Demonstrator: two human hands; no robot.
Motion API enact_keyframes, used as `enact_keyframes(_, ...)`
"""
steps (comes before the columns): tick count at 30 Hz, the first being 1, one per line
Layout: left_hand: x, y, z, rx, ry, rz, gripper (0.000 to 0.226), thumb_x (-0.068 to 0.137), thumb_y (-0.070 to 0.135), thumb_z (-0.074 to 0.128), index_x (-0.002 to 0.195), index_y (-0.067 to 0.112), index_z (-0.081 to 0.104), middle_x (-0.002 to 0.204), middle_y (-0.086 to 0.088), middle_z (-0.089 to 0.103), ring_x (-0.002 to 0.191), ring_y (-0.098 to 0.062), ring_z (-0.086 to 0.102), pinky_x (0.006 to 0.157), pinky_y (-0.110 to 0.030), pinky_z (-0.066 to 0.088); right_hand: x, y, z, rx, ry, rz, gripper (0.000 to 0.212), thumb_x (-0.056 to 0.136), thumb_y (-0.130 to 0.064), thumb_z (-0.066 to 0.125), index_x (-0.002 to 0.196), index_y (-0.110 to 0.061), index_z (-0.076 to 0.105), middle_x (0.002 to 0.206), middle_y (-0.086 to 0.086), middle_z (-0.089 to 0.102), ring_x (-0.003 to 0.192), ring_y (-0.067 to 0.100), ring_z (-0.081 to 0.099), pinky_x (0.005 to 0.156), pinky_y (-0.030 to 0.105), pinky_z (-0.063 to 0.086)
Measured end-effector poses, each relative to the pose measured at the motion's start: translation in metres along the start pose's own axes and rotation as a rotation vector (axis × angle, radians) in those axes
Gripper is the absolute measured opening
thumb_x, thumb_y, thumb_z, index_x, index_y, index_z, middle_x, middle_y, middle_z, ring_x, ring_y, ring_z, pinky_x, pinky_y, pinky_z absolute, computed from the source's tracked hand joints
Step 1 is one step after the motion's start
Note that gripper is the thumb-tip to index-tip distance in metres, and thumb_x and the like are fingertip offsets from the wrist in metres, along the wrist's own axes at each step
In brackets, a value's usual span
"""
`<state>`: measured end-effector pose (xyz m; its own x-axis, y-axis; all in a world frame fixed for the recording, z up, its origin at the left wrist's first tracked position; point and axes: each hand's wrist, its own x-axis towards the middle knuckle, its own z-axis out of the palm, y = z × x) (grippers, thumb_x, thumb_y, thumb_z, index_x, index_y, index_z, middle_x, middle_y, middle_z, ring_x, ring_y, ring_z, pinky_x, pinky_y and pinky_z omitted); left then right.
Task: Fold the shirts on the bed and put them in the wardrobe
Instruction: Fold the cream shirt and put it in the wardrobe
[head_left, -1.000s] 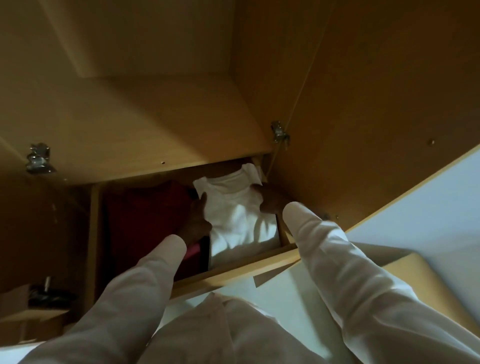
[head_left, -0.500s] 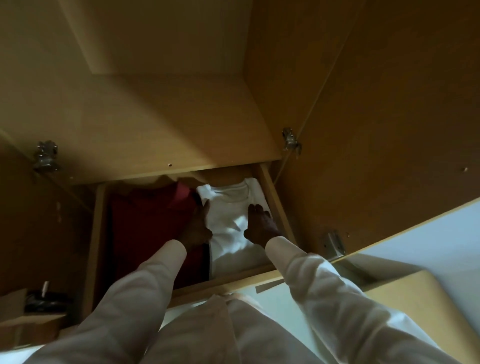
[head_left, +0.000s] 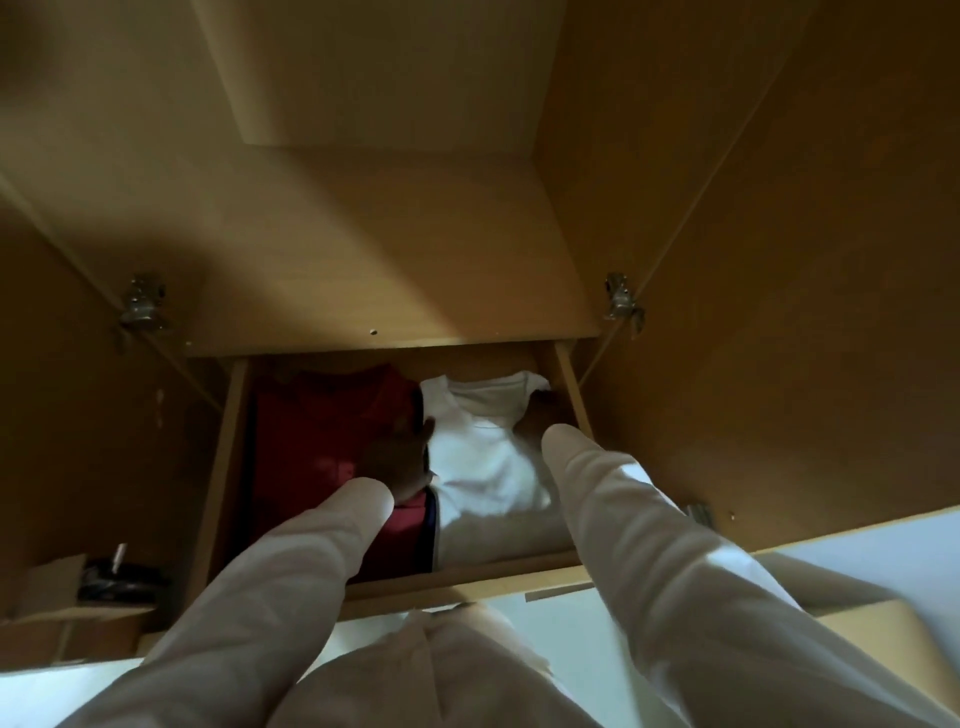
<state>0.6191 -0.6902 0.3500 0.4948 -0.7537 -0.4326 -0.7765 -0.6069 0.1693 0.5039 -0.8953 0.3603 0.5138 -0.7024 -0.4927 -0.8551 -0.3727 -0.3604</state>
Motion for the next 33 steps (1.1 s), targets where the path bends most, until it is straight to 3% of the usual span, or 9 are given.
enact_keyframes(4, -0.012, -0.007, -0.002, -0.028, -0.020, -0.017, 0.085, 0.091, 0.056, 0.055, 0.156, 0.034, 0.006, 0.160, -0.017, 0.005, 0.143, -0.039, 0.025, 0.106, -0.044, 0.039, 0.000, 0.003, 0.008, 0.087, -0.012, -0.001, 0.066, 0.089, -0.027, 0.067, 0.144, -0.002, 0.040, 0.147, 0.022, 0.044, 0.133, 0.039, 0.044, 0.109, 0.045, 0.040)
enact_keyframes(6, -0.024, -0.007, -0.007, -0.066, 0.056, -0.008, 0.082, 0.090, 0.058, 0.053, 0.156, 0.030, 0.012, 0.159, -0.016, 0.012, 0.143, -0.040, 0.020, 0.108, -0.046, 0.035, -0.013, 0.000, 0.011, -0.008, -0.031, 0.012, 0.092, 0.087, -0.040, 0.069, 0.155, -0.007, 0.016, 0.160, 0.020, 0.020, 0.144, 0.039, 0.028, 0.115, 0.047, 0.032)
enact_keyframes(9, -0.042, -0.015, -0.005, 0.027, 0.368, 0.120, 0.073, 0.089, 0.052, 0.051, 0.148, 0.012, 0.037, 0.148, -0.020, 0.040, 0.137, -0.043, 0.026, 0.107, -0.055, 0.039, -0.051, 0.003, 0.017, -0.157, -0.145, 0.007, 0.123, 0.076, -0.064, 0.071, 0.155, -0.027, -0.016, 0.163, 0.010, -0.020, 0.149, 0.044, 0.005, 0.117, 0.054, 0.024)
enact_keyframes(11, -0.052, -0.028, 0.009, -0.031, 0.297, 0.045, 0.082, 0.087, 0.056, 0.054, 0.154, 0.018, 0.024, 0.157, -0.019, 0.024, 0.144, -0.045, 0.014, 0.115, -0.058, 0.025, -0.080, 0.007, 0.031, -0.180, -0.197, -0.030, 0.133, 0.068, -0.066, 0.077, 0.154, -0.033, -0.019, 0.161, 0.008, -0.027, 0.147, 0.049, 0.002, 0.114, 0.059, 0.023)
enact_keyframes(14, -0.065, -0.044, 0.032, -0.090, 0.187, -0.125, 0.094, 0.084, 0.064, 0.056, 0.155, 0.032, 0.004, 0.162, -0.013, -0.007, 0.146, -0.045, -0.008, 0.115, -0.061, 0.008, -0.105, 0.006, 0.057, -0.233, -0.255, -0.111, 0.131, 0.068, -0.059, 0.081, 0.154, -0.038, -0.016, 0.158, 0.007, -0.034, 0.145, 0.052, -0.010, 0.113, 0.064, 0.022)
enact_keyframes(17, -0.075, -0.050, 0.037, -0.050, 0.109, -0.173, 0.093, 0.084, 0.070, 0.051, 0.154, 0.037, 0.001, 0.161, -0.010, -0.015, 0.146, -0.045, -0.011, 0.115, -0.065, 0.009, -0.108, 0.000, 0.075, -0.420, -0.243, -0.167, 0.119, 0.076, -0.056, 0.076, 0.154, -0.041, -0.013, 0.159, 0.008, -0.032, 0.144, 0.053, -0.013, 0.107, 0.069, 0.031)
enact_keyframes(20, -0.076, -0.053, 0.042, -0.068, 0.069, -0.183, 0.092, 0.083, 0.072, 0.048, 0.154, 0.039, -0.001, 0.161, -0.009, -0.015, 0.146, -0.046, -0.010, 0.114, -0.066, 0.010, -0.103, -0.006, 0.083, -0.489, -0.271, -0.130, 0.114, 0.078, -0.056, 0.073, 0.154, -0.043, -0.011, 0.159, 0.008, -0.030, 0.143, 0.055, -0.012, 0.102, 0.071, 0.034)
enact_keyframes(27, -0.081, -0.057, 0.044, -0.093, 0.096, -0.164, 0.091, 0.083, 0.073, 0.048, 0.153, 0.040, 0.001, 0.161, -0.006, -0.017, 0.146, -0.043, -0.009, 0.115, -0.064, 0.010, -0.078, -0.004, 0.078, -0.491, -0.288, -0.095, 0.121, 0.071, -0.059, 0.078, 0.151, -0.049, -0.012, 0.159, 0.006, -0.032, 0.143, 0.055, -0.012, 0.102, 0.072, 0.033)
enact_keyframes(33, -0.095, -0.064, 0.043, -0.081, 0.147, -0.095, 0.079, 0.079, 0.072, 0.038, 0.151, 0.043, 0.024, 0.163, -0.006, 0.001, 0.148, -0.040, 0.001, 0.117, -0.060, 0.010, -0.055, -0.024, 0.064, -0.498, -0.288, -0.102, 0.121, 0.073, -0.060, 0.076, 0.151, -0.047, -0.015, 0.159, 0.005, -0.033, 0.144, 0.053, -0.013, 0.101, 0.072, 0.034)
